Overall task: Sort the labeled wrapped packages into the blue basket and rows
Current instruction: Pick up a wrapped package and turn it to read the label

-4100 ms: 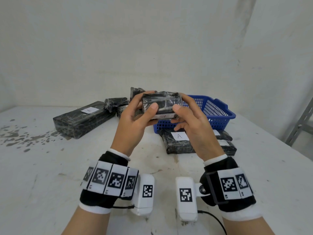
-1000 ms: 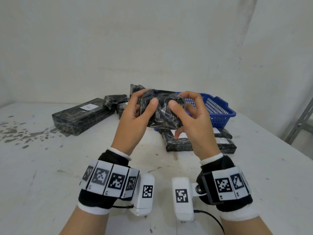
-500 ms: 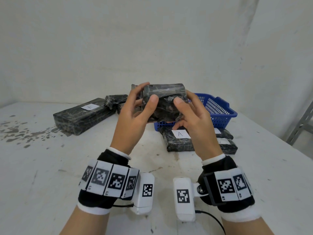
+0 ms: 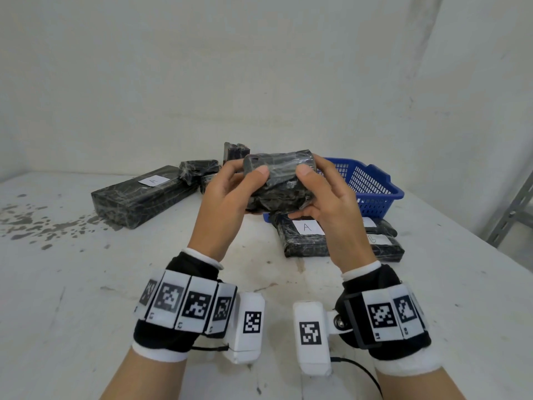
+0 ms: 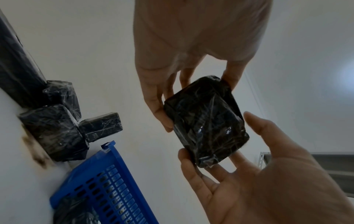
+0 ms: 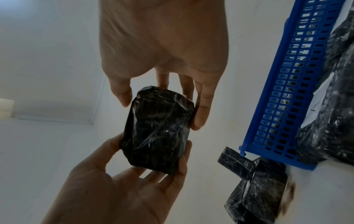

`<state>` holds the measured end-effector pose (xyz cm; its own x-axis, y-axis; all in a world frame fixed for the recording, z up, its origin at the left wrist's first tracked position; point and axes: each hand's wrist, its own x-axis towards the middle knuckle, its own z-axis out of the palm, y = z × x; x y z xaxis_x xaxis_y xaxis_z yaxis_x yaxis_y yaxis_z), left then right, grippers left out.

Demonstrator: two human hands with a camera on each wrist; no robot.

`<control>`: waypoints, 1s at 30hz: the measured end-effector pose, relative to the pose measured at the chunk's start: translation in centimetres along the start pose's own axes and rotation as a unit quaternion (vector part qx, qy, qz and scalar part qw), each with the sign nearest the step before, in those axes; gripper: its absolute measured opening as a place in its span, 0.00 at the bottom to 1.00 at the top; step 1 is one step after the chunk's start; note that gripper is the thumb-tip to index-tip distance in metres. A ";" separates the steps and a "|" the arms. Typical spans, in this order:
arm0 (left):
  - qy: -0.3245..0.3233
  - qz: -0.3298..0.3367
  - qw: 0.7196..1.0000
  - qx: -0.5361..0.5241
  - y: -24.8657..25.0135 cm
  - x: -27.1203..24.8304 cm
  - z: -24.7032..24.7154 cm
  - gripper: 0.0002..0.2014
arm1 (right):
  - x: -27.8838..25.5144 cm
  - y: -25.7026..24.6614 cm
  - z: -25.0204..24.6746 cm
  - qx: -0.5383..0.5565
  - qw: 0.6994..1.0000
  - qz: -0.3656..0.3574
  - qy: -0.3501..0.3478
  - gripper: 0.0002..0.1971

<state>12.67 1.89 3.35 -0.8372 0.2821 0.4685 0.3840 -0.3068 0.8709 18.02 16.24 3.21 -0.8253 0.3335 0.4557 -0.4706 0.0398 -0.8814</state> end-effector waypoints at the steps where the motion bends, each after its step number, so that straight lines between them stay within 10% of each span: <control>1: -0.003 -0.001 1.000 0.001 -0.1 0.0 0.0 0.12 | 0.0 0.0 0.1 0.001 1.000 -0.002 0.001 0.19; 7: -0.018 -0.009 1.000 0.013 0.0 0.0 0.1 0.38 | 0.0 0.2 0.1 -0.008 0.999 -0.024 -0.021 0.23; 11: -0.028 -0.002 1.000 0.011 0.1 0.0 0.0 0.21 | -0.2 0.0 0.0 -0.021 0.998 -0.036 -0.042 0.20; 30: -0.020 0.004 0.999 0.040 0.3 -0.1 -0.4 0.17 | -0.4 -0.5 -0.2 -0.044 0.998 -0.012 -0.045 0.12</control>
<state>12.65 1.38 3.52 -0.8179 0.3166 0.4804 0.4228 -0.2357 0.8751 18.67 16.25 3.41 -0.8404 0.2451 0.4833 -0.4653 0.1308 -0.8754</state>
